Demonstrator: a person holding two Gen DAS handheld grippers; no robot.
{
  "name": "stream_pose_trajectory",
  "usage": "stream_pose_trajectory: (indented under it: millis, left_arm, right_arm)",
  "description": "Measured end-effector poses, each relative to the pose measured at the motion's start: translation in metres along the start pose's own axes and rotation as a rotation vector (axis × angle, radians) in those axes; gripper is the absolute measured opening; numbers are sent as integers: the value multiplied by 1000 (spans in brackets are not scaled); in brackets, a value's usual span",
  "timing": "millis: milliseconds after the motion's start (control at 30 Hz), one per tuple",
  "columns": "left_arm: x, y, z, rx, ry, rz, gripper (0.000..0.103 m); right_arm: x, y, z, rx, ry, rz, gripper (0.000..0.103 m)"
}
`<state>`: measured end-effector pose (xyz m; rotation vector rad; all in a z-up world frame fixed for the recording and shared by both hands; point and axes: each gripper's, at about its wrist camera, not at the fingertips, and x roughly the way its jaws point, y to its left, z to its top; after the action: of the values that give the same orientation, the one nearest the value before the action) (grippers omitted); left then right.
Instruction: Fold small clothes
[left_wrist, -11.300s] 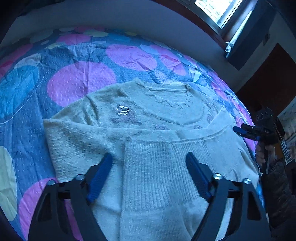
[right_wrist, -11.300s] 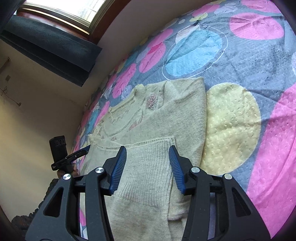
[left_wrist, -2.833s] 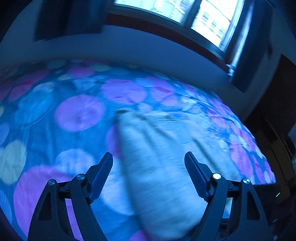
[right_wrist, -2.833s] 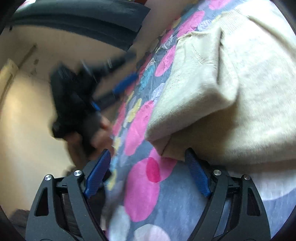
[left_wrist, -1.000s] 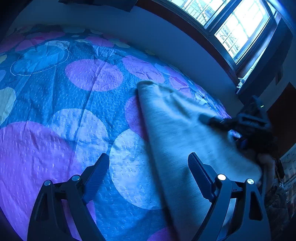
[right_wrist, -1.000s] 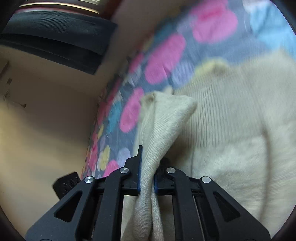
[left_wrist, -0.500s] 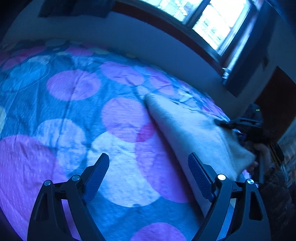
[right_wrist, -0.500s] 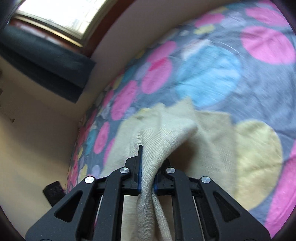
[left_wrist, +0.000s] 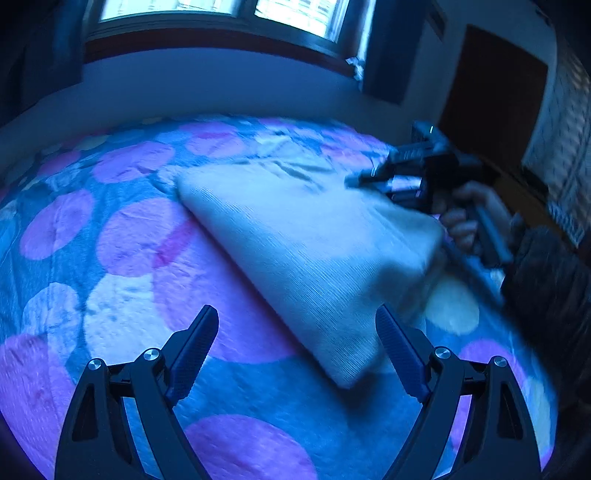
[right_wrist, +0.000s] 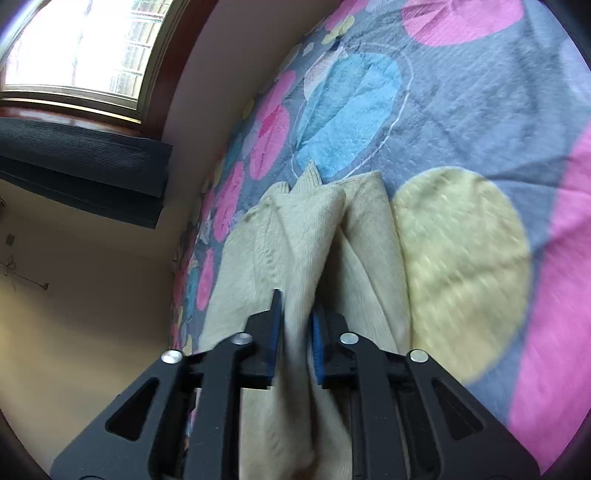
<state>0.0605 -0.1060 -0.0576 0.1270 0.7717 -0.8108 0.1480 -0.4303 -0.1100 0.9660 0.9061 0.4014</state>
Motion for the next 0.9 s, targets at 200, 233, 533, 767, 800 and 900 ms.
stream_pose_trajectory:
  millis: [200, 233, 533, 767, 800, 900]
  left_arm:
    - [7, -9, -3, 19, 42, 9, 86]
    - [8, -8, -4, 12, 52, 12, 86]
    - [10, -5, -14, -39, 121, 19, 86]
    - [9, 7, -16, -117, 119, 23, 86]
    - [9, 9, -17, -137, 119, 14, 86]
    - [7, 11, -18, -158, 114, 8, 86]
  right_arm:
    - [-49, 3, -43, -17, 12, 8, 43]
    - [-53, 3, -51, -20, 18, 4, 44]
    - [-69, -13, -97, 1, -2, -21, 49]
    - [-49, -6, -91, -21, 44, 36, 37]
    - [-44, -5, -88, -24, 54, 25, 26]
    - [-44, -2, -86, -64, 66, -11, 9]
